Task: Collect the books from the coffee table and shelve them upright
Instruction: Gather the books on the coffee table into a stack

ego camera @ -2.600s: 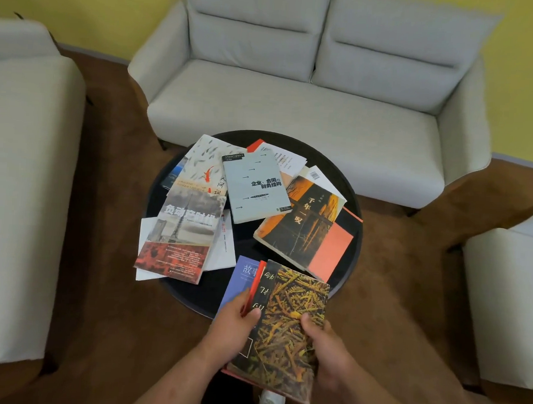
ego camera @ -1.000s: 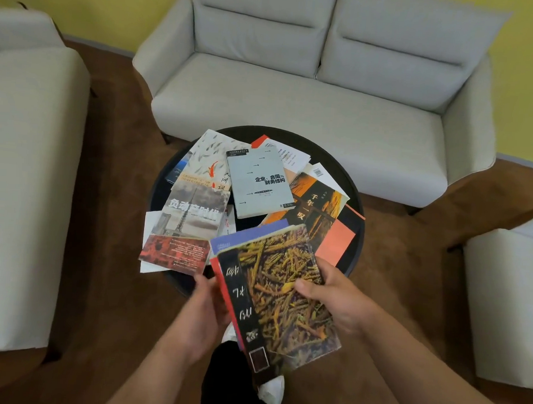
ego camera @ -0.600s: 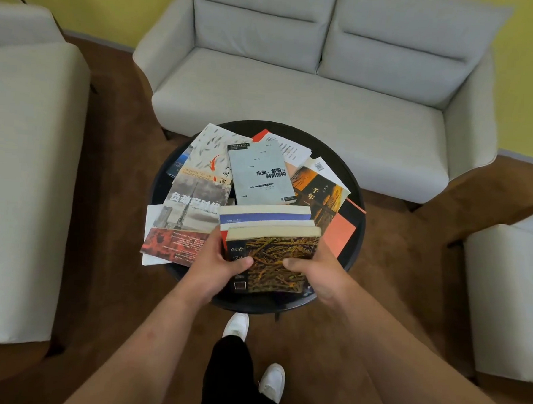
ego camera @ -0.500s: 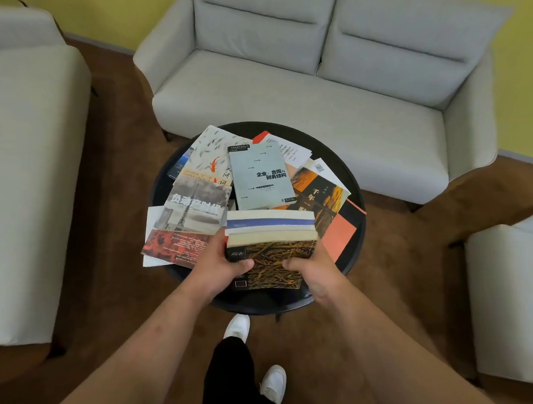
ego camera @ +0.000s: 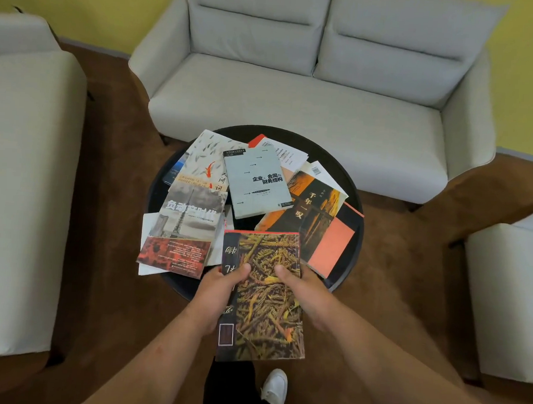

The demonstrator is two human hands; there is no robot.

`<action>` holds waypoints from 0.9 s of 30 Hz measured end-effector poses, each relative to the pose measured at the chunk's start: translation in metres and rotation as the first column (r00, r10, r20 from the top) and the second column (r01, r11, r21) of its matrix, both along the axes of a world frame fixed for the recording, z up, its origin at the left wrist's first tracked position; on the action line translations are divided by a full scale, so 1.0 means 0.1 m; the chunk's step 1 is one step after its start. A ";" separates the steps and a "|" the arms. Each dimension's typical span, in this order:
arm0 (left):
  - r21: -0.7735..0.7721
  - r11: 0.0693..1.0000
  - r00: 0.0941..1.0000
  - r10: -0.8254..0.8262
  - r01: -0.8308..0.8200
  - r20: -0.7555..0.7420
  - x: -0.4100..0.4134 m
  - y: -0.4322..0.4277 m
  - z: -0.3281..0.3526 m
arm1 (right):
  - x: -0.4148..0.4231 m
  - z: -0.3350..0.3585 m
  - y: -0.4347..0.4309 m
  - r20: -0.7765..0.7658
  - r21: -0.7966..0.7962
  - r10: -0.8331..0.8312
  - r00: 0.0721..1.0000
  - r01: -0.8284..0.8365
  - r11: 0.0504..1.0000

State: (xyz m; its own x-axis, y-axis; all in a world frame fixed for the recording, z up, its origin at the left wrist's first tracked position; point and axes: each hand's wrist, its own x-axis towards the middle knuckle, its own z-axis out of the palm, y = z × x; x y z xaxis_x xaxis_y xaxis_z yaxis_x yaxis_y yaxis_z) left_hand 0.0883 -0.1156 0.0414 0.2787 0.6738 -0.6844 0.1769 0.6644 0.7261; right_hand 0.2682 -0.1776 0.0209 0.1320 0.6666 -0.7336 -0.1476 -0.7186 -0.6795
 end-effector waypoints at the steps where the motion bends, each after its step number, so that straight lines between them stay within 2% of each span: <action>1: -0.085 0.996 1.000 0.026 -0.027 -0.012 -0.02 -0.04 -0.08 | -0.06 -0.05 -0.03 -0.002 -0.049 -0.021 1.000 0.021 0.999; 3: -0.217 0.975 0.998 0.026 -0.038 -0.057 -0.06 -0.10 -0.23 | -0.15 -0.18 -0.08 0.002 -0.152 -0.030 1.000 0.030 0.988; 5: -0.286 0.957 0.992 0.017 -0.052 -0.123 -0.09 -0.11 -0.40 | -0.21 -0.25 -0.13 0.066 -0.208 0.026 0.997 -0.012 0.978; 7: -0.232 0.972 0.974 -0.010 -0.044 -0.227 -0.07 -0.11 -0.54 | -0.26 -0.30 -0.14 0.170 -0.228 0.079 0.982 -0.038 0.973; 9: -0.092 0.994 0.931 -0.089 0.060 -0.353 -0.01 -0.05 -0.63 | -0.27 -0.29 -0.10 0.266 -0.232 0.113 0.957 -0.050 0.971; 11: -0.005 0.980 0.845 -0.173 0.197 -0.506 0.02 0.03 -0.68 | -0.26 -0.28 -0.04 0.325 -0.234 0.145 0.935 -0.069 0.970; 13: 0.029 0.941 0.705 -0.233 0.339 -0.670 0.03 0.08 -0.70 | -0.25 -0.28 0.03 0.364 -0.255 0.202 0.909 -0.111 0.960; 15: 0.039 0.878 0.601 -0.294 0.477 -0.743 0.02 0.12 -0.70 | -0.26 -0.28 0.07 0.394 -0.296 0.251 0.884 -0.136 0.945; 17: 0.058 0.837 0.571 -0.318 0.544 -0.757 -0.05 0.21 -0.65 | -0.25 -0.27 0.10 0.417 -0.389 0.343 0.842 -0.176 0.904; 18: 0.115 0.834 0.579 -0.269 0.540 -0.769 -0.12 0.29 -0.61 | -0.23 -0.26 0.11 0.430 -0.432 0.406 0.807 -0.212 0.877; 20: 0.317 0.823 0.603 -0.039 0.471 -0.797 -0.37 0.52 -0.60 | -0.21 -0.22 0.14 0.475 -0.442 0.475 0.741 -0.266 0.857; 21: 0.402 0.803 0.585 0.083 0.439 -0.806 -0.51 0.66 -0.60 | -0.20 -0.20 0.17 0.528 -0.410 0.484 0.698 -0.289 0.865; 22: 0.421 0.805 0.542 0.151 0.417 -0.827 -0.65 0.80 -0.61 | -0.22 -0.18 0.20 0.604 -0.362 0.477 0.638 -0.313 0.878; 25: 0.295 0.853 0.444 0.085 0.430 -0.892 -0.94 1.19 -0.67 | -0.31 -0.14 0.32 0.835 -0.179 0.339 0.433 -0.370 0.912; 27: 0.233 0.830 0.423 -0.003 0.507 -0.906 -1.03 1.39 -0.75 | -0.38 -0.15 0.44 0.906 -0.116 0.299 0.301 -0.504 0.856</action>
State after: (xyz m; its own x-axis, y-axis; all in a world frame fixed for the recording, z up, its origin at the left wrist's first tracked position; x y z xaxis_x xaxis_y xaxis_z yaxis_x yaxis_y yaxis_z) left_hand -0.0147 0.0230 -0.0332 -0.0546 0.9401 -0.3365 0.9571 0.1453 0.2506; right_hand 0.2303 -0.1336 0.0056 0.2980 0.9194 -0.2568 0.8680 -0.3730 -0.3279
